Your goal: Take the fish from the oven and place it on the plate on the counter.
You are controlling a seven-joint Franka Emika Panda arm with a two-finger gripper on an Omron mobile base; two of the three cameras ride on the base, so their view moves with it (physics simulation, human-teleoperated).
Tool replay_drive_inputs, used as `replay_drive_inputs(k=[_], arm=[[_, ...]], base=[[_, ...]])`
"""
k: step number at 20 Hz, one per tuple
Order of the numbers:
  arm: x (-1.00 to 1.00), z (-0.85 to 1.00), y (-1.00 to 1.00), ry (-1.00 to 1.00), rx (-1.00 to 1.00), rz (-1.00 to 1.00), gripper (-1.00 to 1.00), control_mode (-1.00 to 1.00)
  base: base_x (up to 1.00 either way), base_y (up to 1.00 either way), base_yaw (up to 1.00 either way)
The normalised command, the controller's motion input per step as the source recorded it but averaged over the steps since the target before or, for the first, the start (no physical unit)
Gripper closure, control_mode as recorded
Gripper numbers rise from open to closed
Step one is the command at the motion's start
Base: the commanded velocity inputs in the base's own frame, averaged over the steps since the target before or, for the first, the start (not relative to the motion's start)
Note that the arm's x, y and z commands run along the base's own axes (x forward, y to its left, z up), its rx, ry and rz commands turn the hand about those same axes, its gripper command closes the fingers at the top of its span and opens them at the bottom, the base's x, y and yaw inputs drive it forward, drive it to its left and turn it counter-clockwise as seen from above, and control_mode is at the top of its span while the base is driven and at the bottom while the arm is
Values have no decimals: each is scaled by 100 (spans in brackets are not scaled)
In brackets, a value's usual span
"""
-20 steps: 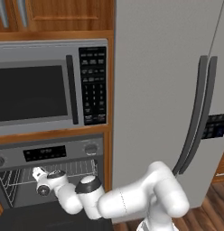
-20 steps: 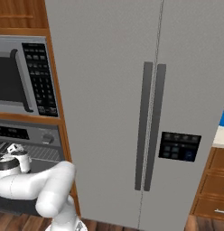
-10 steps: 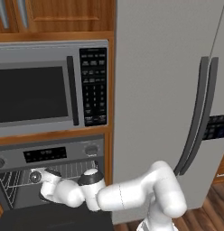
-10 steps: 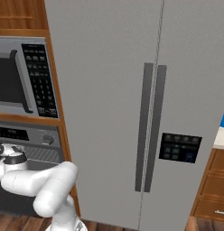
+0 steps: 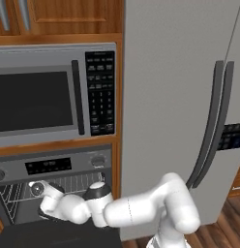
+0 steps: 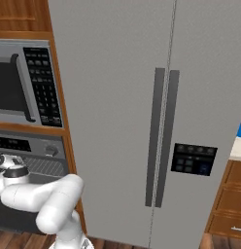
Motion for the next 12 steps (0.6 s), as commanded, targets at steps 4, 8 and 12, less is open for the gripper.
replay_drive_inputs(k=[4,8,12], arm=[[-71,-100,-24,0,3,0,100,-100],[-98,-100,-25,0,0,0,100,-100],[-100,-100,-15,0,0,1,100,-100]], base=[[0,0,0],[0,0,0],[0,0,0]])
